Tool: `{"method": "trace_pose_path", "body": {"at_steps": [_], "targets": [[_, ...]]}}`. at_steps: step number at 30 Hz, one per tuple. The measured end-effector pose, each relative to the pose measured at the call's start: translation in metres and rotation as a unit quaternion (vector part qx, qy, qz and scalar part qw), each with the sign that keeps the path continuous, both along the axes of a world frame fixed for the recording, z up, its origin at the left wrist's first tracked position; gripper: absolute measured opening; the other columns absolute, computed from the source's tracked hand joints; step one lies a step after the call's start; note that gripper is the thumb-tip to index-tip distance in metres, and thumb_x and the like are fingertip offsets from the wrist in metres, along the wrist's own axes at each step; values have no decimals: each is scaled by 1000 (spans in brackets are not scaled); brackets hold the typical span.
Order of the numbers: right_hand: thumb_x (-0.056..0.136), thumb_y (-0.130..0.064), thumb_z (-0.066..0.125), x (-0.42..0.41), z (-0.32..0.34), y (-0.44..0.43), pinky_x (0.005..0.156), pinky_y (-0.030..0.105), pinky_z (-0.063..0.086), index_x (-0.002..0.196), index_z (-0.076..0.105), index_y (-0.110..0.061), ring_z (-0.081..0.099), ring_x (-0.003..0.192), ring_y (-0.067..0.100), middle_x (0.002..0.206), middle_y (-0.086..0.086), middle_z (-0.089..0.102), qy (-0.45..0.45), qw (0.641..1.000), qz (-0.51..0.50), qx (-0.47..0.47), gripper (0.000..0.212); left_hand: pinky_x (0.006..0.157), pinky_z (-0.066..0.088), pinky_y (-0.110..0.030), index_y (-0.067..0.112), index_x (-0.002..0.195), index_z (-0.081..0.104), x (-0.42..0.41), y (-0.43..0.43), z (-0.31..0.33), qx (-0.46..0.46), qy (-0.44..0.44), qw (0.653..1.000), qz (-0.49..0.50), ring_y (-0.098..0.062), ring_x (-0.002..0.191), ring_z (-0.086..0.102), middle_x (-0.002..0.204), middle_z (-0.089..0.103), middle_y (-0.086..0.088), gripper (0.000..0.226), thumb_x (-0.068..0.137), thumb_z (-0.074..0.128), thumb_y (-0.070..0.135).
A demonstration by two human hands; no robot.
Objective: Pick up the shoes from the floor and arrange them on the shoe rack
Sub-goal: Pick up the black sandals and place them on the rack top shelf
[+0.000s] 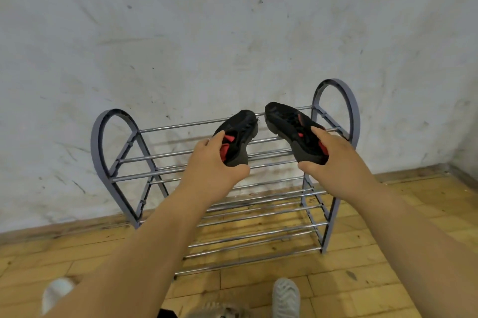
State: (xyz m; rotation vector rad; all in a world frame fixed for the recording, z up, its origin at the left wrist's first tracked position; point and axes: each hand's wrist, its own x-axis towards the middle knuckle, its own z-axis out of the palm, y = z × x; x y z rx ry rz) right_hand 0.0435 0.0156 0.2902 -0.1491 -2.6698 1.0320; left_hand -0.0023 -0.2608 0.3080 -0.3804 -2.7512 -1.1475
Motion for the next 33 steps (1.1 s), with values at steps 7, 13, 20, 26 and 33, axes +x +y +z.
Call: {"method": "trace_pose_path", "body": {"at_steps": [7,13,20,26,33], "targets": [[91,-50,67,-16,-1,-2,107,41,48,157,30,-41,53,130,21,150,-1,44,58,997,-47,-34,76,102,52,-41,39,150,38,-6,53,-11,66,41,995,63,-22,120,51,128,45,7,87,74,76,55],[95,-45,66,-34,-1,7,112,46,42,159,28,-34,45,135,28,151,7,42,78,991,-107,-20,76,115,42,-46,27,158,32,-31,108,-13,92,38,990,95,-28,138,43,151,42,-3,98,79,76,63],[77,-46,58,-42,3,23,87,54,57,144,37,-44,59,103,32,116,2,59,17,998,-63,11,71,109,47,-42,40,156,28,-35,91,-15,19,-27,998,-59,-26,136,44,150,36,3,88,79,67,51],[83,-42,67,-30,2,23,89,46,58,146,40,-38,60,104,22,126,-2,51,41,998,-54,8,68,103,34,-23,32,160,32,-34,75,-11,28,-27,997,-72,-11,127,45,151,39,3,81,90,73,30],[83,-41,70,-20,4,24,90,38,55,141,48,-37,58,108,21,117,-8,60,85,994,-69,26,62,87,32,2,36,156,42,-26,89,-16,65,-3,996,-68,-3,122,50,151,48,10,72,92,77,33]]}}
